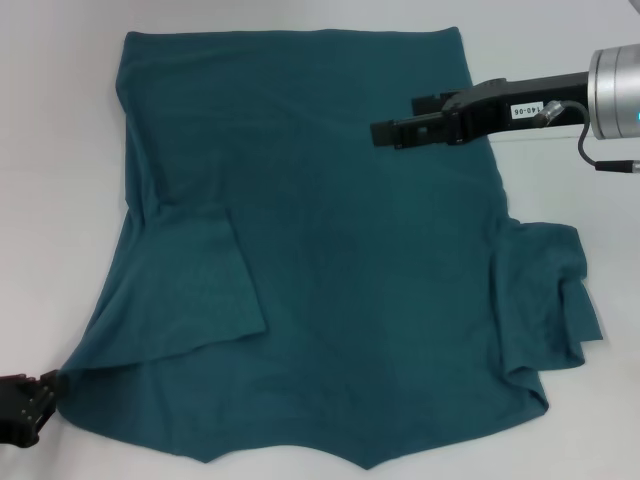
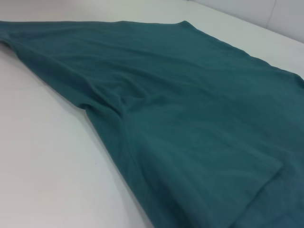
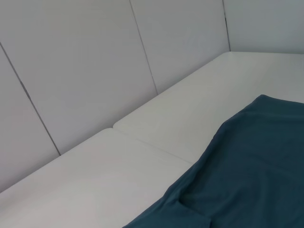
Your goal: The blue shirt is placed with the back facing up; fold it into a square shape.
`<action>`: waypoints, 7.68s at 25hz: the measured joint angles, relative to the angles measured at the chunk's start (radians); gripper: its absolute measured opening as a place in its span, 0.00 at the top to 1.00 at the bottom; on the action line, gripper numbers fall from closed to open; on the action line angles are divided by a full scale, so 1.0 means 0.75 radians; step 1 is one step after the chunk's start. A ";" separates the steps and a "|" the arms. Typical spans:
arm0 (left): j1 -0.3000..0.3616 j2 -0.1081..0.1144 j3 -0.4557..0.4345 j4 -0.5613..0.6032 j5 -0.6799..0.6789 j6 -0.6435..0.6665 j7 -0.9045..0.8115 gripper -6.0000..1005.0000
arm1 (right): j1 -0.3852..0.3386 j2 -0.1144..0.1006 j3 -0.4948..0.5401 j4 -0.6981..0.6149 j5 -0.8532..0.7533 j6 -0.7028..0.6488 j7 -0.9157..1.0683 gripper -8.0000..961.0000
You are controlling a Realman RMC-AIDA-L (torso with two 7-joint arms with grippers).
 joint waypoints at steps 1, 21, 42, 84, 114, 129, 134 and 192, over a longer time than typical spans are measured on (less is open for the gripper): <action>0.000 0.000 0.000 -0.001 0.000 0.001 0.000 0.94 | -0.002 0.000 0.000 0.000 0.002 0.000 0.000 0.02; -0.002 0.008 -0.120 0.023 0.005 0.059 -0.046 0.60 | -0.060 -0.013 0.047 -0.045 0.002 -0.020 0.037 0.02; -0.265 0.109 -0.144 0.060 0.165 0.775 -0.139 0.47 | -0.082 -0.040 0.154 -0.229 -0.899 -0.316 0.512 0.02; -0.376 0.104 -0.020 0.039 0.318 0.566 -0.200 0.48 | -0.218 0.011 0.131 0.120 -0.710 0.031 0.512 0.63; -0.367 0.091 -0.022 0.051 0.318 0.586 -0.239 0.48 | -0.224 0.018 -0.462 -0.145 -0.411 0.140 0.346 0.97; -0.352 0.088 -0.027 0.047 0.318 0.581 -0.250 0.48 | -0.170 0.011 -0.551 -0.101 -0.414 0.171 0.398 0.95; -0.345 0.088 -0.031 0.045 0.318 0.572 -0.250 0.47 | -0.165 0.010 -0.536 -0.075 -0.385 0.172 0.387 0.81; -0.324 0.047 0.075 0.143 0.630 0.119 -1.171 0.21 | -0.151 0.007 -0.409 -0.100 -0.438 0.051 0.399 0.20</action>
